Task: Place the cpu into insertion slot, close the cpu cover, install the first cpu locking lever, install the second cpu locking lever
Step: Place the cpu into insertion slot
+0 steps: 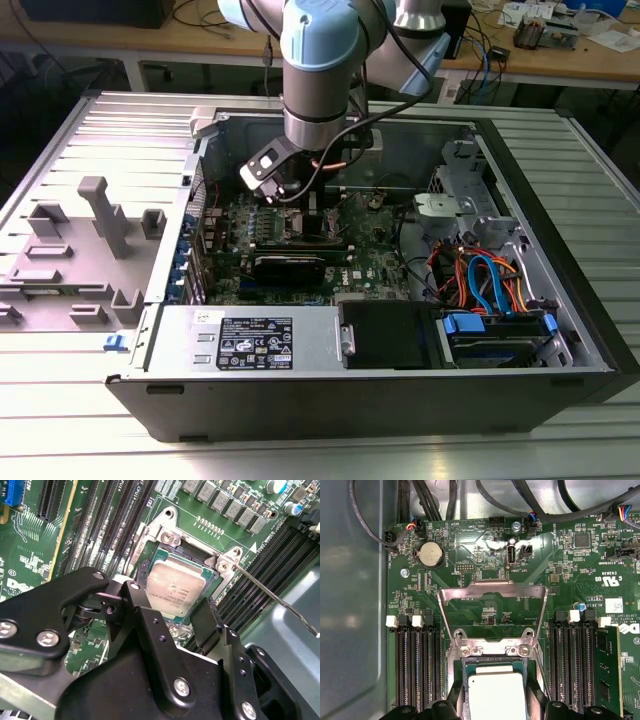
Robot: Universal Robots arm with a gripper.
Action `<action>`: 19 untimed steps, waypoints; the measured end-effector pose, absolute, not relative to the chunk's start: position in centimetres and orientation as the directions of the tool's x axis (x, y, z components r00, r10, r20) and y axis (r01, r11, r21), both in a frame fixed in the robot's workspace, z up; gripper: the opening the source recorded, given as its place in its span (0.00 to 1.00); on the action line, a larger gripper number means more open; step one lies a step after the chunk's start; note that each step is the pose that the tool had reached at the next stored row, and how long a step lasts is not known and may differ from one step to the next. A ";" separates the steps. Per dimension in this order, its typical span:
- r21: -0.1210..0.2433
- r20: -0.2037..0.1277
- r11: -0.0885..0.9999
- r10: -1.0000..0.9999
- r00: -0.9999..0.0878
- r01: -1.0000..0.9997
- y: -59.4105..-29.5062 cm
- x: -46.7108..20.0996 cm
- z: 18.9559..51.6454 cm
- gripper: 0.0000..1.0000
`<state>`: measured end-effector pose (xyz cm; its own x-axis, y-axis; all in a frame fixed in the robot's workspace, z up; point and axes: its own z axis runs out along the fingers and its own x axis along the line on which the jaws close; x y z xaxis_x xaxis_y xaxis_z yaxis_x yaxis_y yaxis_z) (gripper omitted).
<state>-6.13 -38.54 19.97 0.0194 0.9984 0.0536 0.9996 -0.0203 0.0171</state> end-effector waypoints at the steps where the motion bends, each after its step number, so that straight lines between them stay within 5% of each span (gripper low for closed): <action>1: 0.017 0.054 -0.020 0.998 0.020 1.000 -38.5 -6.1 20.0 0.62; 3: 0.017 0.053 -0.021 0.998 0.020 1.000 -38.5 -6.1 20.0 0.55; 19: 0.017 0.054 -0.042 0.998 0.041 0.999 -38.5 -6.1 20.4 0.55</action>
